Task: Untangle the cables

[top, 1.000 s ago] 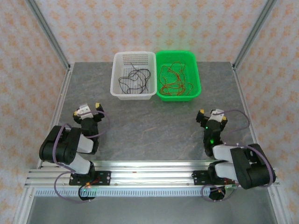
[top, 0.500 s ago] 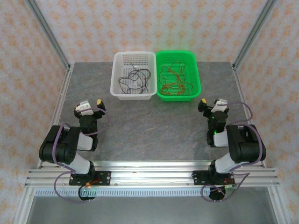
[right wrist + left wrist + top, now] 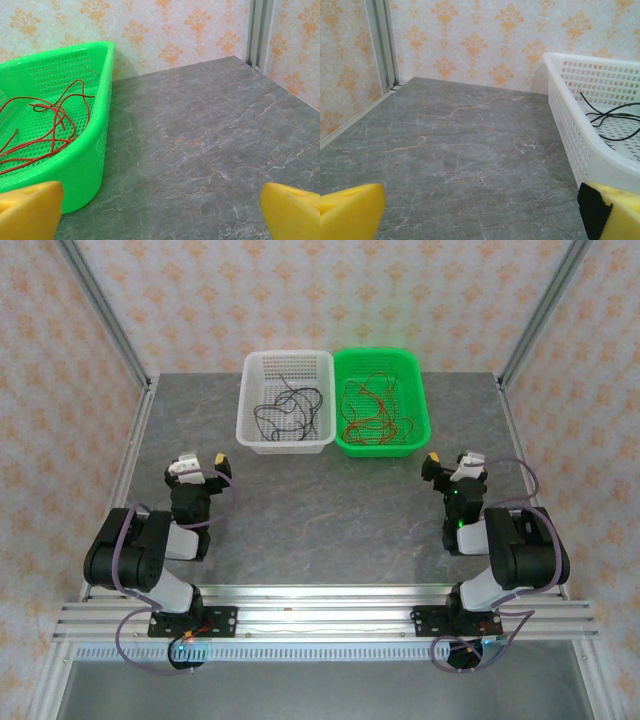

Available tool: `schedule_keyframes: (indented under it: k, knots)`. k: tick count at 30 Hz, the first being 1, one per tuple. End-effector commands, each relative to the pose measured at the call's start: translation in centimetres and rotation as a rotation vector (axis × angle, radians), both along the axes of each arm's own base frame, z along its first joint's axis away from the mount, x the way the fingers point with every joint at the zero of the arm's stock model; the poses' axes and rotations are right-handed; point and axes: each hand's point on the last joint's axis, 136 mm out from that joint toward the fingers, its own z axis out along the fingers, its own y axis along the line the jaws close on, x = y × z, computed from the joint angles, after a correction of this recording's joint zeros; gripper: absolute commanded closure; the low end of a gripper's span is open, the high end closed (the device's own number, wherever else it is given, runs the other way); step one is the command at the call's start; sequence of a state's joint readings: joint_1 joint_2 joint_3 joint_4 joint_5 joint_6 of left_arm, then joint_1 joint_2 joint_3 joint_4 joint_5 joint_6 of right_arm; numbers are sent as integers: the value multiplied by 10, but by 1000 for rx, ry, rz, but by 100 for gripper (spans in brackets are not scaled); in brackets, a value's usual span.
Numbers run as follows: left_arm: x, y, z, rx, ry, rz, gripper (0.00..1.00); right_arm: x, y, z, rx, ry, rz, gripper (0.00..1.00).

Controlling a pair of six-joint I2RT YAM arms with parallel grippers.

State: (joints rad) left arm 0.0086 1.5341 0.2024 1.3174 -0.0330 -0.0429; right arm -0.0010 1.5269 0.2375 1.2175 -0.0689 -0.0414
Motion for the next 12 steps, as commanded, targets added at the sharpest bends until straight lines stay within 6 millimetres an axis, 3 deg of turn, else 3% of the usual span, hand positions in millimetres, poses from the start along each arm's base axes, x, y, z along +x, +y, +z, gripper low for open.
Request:
schedule_keyframes:
  k: [1, 8, 10, 12]
  knots:
    - [5, 0, 4, 15, -4, -14, 0, 0, 3, 4, 9, -14, 7, 0]
    - [6, 0, 4, 11, -3, -14, 0, -1, 4, 5, 8, -15, 13, 0]
    - [5, 0, 3, 13, -3, -14, 0, -4, 17, 27, -28, -68, 63, 0]
    - [4, 0, 4, 13, -6, -14, 0, -10, 22, 73, -51, -75, 35, 0]
